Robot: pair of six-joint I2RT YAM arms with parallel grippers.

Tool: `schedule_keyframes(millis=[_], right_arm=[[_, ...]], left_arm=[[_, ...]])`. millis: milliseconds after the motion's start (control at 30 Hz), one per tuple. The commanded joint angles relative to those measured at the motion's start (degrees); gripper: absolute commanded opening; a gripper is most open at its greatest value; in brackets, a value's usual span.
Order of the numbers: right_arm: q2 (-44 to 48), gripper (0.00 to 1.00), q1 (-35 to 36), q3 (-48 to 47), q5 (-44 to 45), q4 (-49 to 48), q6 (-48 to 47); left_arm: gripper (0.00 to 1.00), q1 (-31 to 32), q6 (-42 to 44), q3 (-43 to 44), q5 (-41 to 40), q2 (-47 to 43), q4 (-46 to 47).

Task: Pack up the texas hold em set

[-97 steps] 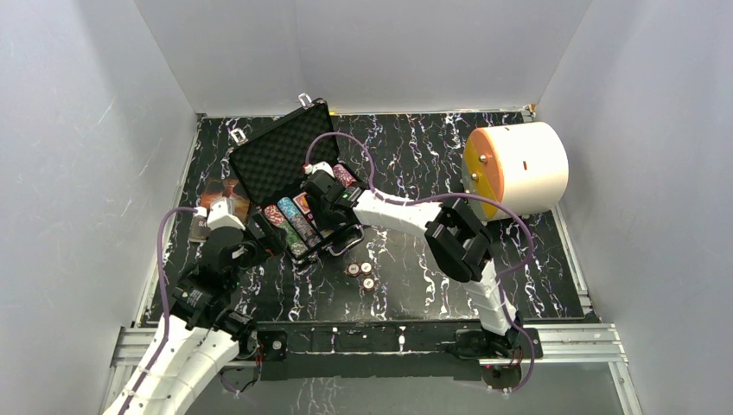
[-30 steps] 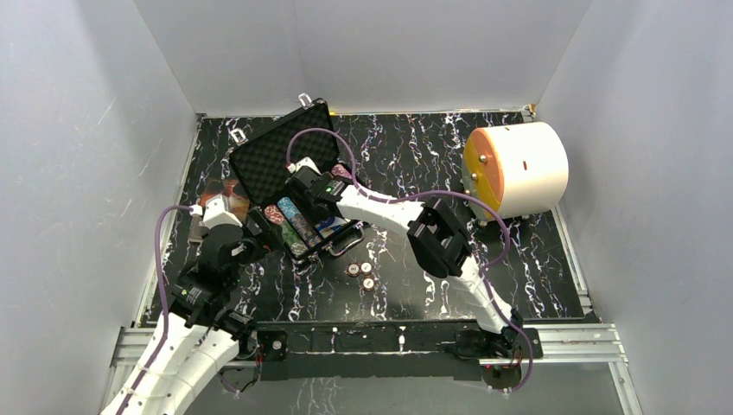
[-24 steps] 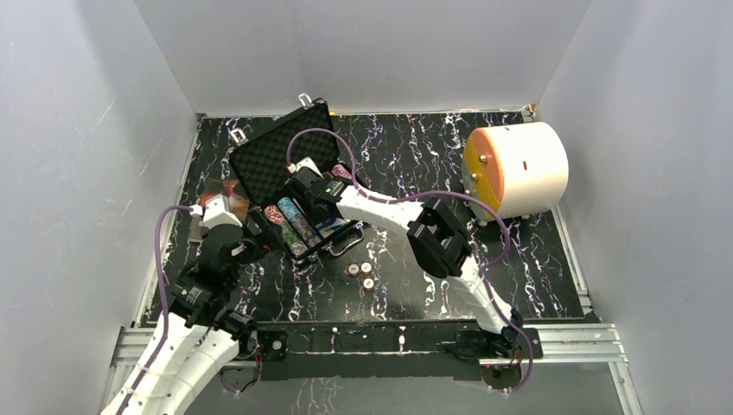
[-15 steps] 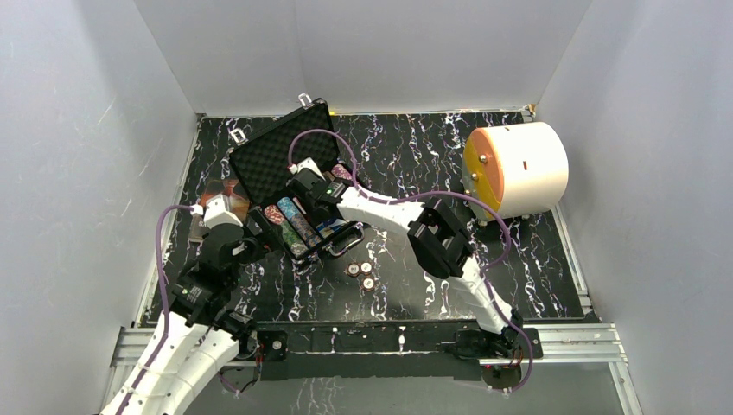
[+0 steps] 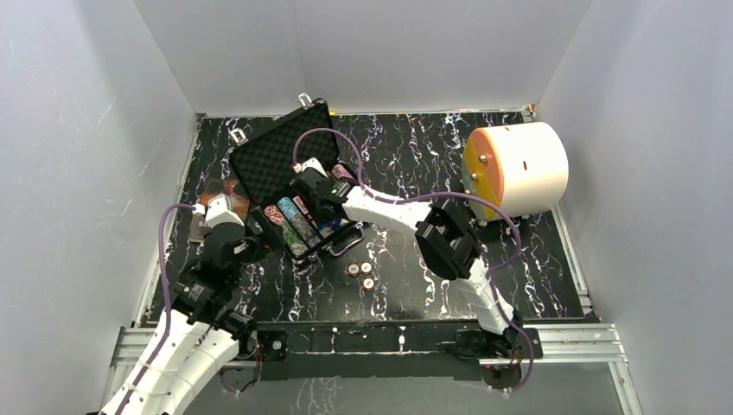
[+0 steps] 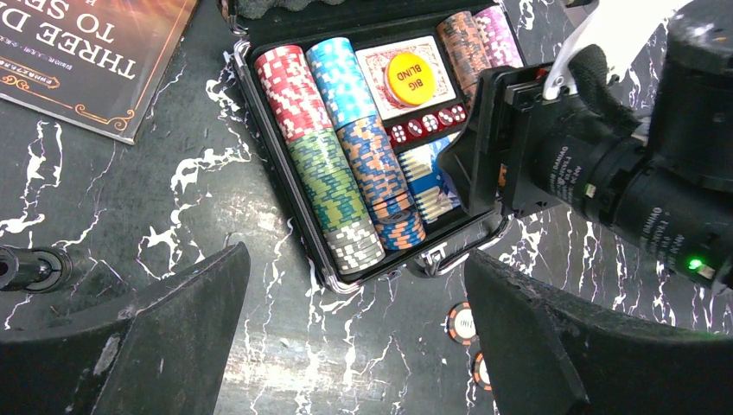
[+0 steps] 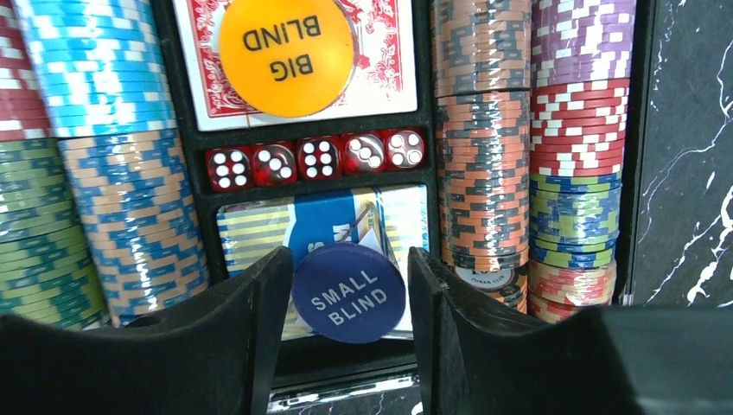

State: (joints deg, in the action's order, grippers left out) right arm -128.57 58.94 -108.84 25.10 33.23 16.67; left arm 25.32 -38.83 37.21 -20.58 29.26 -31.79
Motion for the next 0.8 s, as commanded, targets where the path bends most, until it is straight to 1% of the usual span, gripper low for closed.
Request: schedule_keyframes(millis=[0,100,300,400,467,633,767], right_arm=[[5.64,0.60,-0.04,0.23,-1.97,-0.52,0.45],[6.64,0.61,-0.22,-0.18,-2.14,-0.35,0.57],[8.06,0.65,-0.44,-0.52,-2.36,0.91,0.91],[10.42,0.66,-0.73,1.45,-2.97,0.99,1.59],[13.33,0.66,-0.99,4.91,-3.86,-0.08,2.01],[22.88,0.67,-1.20,19.03,-5.78,-4.65,1.69],[27.44,0.67,-1.20,28.00,-7.50,-3.62,2.69]], left_arm=[[0.94,0.17,-0.02,-0.20,-0.95,-0.16,0.19],[0.94,0.17,-0.01,-0.12,-0.95,-0.09,0.19],[0.94,0.17,-0.02,0.06,-0.87,0.06,0.24],[0.94,0.17,-0.02,0.05,-0.87,-0.15,0.24],[0.94,0.17,-0.07,0.12,-0.87,-0.16,0.24],[0.94,0.17,-0.10,0.25,-0.99,-0.40,0.37],[0.94,0.17,-0.58,0.02,-1.63,-0.81,0.86]])
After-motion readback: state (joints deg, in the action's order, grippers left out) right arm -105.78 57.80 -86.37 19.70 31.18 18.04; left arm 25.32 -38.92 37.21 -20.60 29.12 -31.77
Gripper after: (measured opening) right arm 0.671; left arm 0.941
